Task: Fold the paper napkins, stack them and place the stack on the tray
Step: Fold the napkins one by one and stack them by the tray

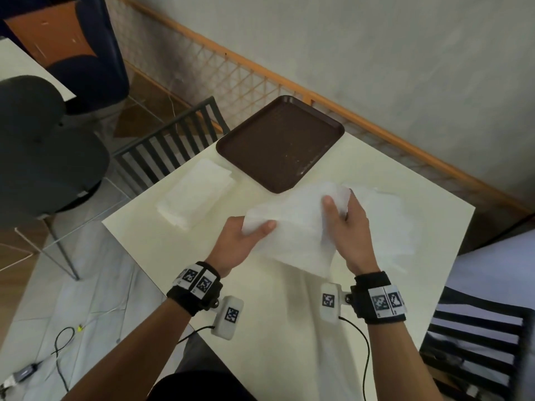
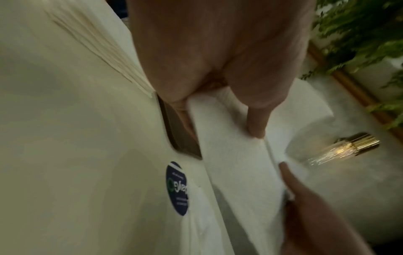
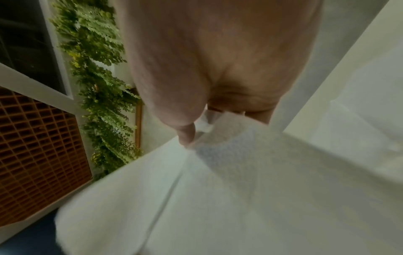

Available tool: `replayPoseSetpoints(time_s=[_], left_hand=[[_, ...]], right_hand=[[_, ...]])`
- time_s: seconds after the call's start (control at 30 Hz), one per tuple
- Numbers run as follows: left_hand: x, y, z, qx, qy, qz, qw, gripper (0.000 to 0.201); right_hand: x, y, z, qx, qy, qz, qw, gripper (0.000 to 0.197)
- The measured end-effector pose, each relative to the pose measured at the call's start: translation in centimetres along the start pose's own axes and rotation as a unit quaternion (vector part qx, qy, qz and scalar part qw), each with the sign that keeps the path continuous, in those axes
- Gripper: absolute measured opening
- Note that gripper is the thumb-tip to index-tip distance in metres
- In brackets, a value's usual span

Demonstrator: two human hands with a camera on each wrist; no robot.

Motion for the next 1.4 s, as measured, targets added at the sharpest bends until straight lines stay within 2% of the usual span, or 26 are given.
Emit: replayPoseSetpoints(time_s=[0.07, 0.2, 0.3, 0.37, 0.43, 0.5, 0.57, 0.7, 0.87, 1.0, 1.1, 1.2, 1.27, 1.4], left_hand=[[-0.6, 0.0, -0.4, -0.024, 0.004, -0.013, 1.000, 0.025], [-0.5, 0.4, -0.8, -0.076, 0.029, -0.049, 0.995, 0.028], [-0.4, 1.2, -1.2, -0.091, 0.015, -0.035, 0.995, 0.017], [-0.6, 1.9, -1.3, -0.091, 0.001, -0.038, 0.995, 0.040], [-1.1, 2.5, -1.1, -0.073, -0.045, -0.040, 0.996, 0.062], [-1.5, 3.1, -0.9, -0.044, -0.091, 0.001, 0.995, 0.067], [-1.6, 3.6, -0.4, -0.034, -0.104, 0.066, 0.992, 0.052], [-1.4, 4.1, -0.4, -0.076, -0.118, 0.086, 0.986, 0.024], [-1.0, 5.4, -0.6, -0.141, -0.122, 0.085, 0.979, 0.015], [-0.3, 8.2, 0.0, -0.160, -0.150, 0.192, 0.957, 0.009], [-0.4, 10.7, 0.4, -0.161, -0.155, 0.210, 0.952, 0.014], [0.3, 13.8, 1.6, -0.223, -0.087, 0.200, 0.950, 0.026], [1.2, 15.9, 2.8, -0.253, -0.062, 0.226, 0.939, 0.034], [2.5, 19.1, 4.8, -0.276, -0.031, 0.214, 0.936, 0.015]], right_hand=[[-0.9, -0.7, -0.3, -0.008, -0.020, -0.008, 1.000, 0.028], [-1.8, -2.2, -1.3, -0.019, -0.066, 0.005, 0.998, 0.052], [-2.1, -2.7, -2.1, -0.015, -0.076, 0.036, 0.996, 0.059], [-1.5, -2.7, -2.5, 0.025, -0.081, 0.111, 0.990, 0.062], [-0.4, -2.2, -2.9, 0.083, -0.080, 0.176, 0.978, 0.072], [0.3, -1.6, -3.0, 0.132, -0.046, 0.163, 0.977, 0.080], [0.6, -1.4, -2.8, 0.155, -0.010, 0.110, 0.982, 0.068], [0.2, -1.8, -2.1, 0.117, -0.009, 0.067, 0.991, 0.041], [-0.2, -3.1, -0.6, 0.093, 0.054, -0.100, 0.989, 0.028], [0.6, -4.8, 1.8, 0.101, 0.102, -0.133, 0.981, 0.009], [1.6, -8.0, 4.4, 0.087, 0.052, -0.032, 0.994, 0.013], [2.0, -13.0, 7.0, 0.143, -0.031, 0.071, 0.987, 0.023], [1.6, -16.7, 8.6, 0.198, -0.069, 0.065, 0.976, 0.029], [1.4, -23.0, 12.5, 0.146, -0.054, -0.017, 0.988, 0.023]])
Point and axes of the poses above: each hand's wrist, its own z-axis towards the middle knuckle, its own y-axis out of the back of the hand, x = y × z, the point moved 2 cm from there along z, towards the middle knuckle, and after that the axes turned 1 degree about z, right-handed, at the moved point
